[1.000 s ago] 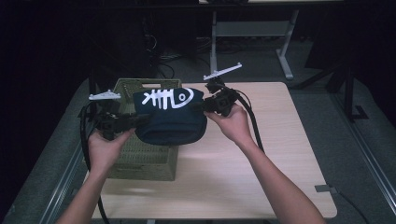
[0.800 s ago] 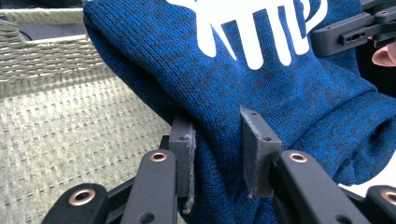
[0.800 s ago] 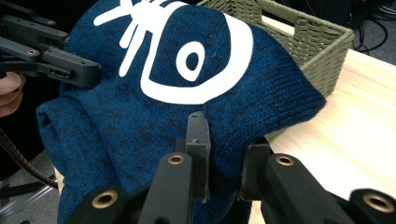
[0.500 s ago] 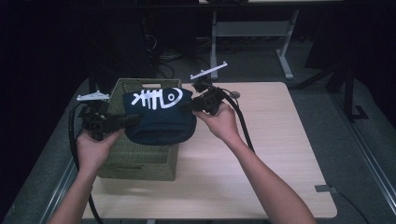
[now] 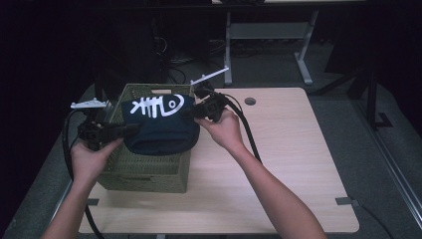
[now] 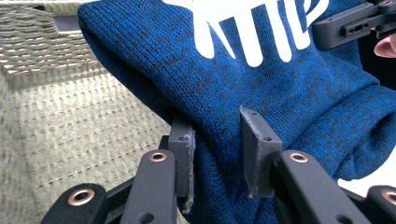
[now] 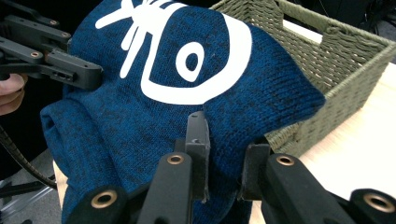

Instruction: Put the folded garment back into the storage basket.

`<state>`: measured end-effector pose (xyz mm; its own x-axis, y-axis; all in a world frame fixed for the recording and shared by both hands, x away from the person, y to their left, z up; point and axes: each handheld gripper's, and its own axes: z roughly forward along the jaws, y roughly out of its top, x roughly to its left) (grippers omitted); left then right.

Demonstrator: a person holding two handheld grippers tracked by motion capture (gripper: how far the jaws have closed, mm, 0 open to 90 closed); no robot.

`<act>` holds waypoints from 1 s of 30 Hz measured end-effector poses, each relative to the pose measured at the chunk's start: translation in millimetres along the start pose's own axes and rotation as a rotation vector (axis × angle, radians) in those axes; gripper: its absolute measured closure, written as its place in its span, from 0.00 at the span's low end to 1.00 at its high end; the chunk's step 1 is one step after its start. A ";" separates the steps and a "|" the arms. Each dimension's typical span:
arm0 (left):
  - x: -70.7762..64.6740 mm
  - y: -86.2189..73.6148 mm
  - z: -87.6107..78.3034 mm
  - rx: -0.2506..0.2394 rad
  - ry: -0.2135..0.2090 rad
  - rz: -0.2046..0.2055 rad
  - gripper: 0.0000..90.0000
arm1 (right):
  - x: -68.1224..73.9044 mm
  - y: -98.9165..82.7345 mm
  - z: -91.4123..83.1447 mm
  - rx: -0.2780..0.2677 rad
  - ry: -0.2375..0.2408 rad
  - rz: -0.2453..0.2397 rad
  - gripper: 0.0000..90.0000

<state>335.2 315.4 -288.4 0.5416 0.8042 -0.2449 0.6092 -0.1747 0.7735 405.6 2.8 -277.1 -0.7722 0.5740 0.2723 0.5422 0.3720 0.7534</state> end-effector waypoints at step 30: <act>44.2 -15.1 0.6 0.079 0.028 -0.014 0.75 | 2.8 2.1 53.4 0.024 0.031 0.026 0.86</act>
<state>350.3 353.2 -311.2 0.5171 0.8222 -0.2379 0.6608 -0.2068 0.7215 422.2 44.1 -306.7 -0.7673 0.5613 0.3101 0.5698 0.3748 0.7314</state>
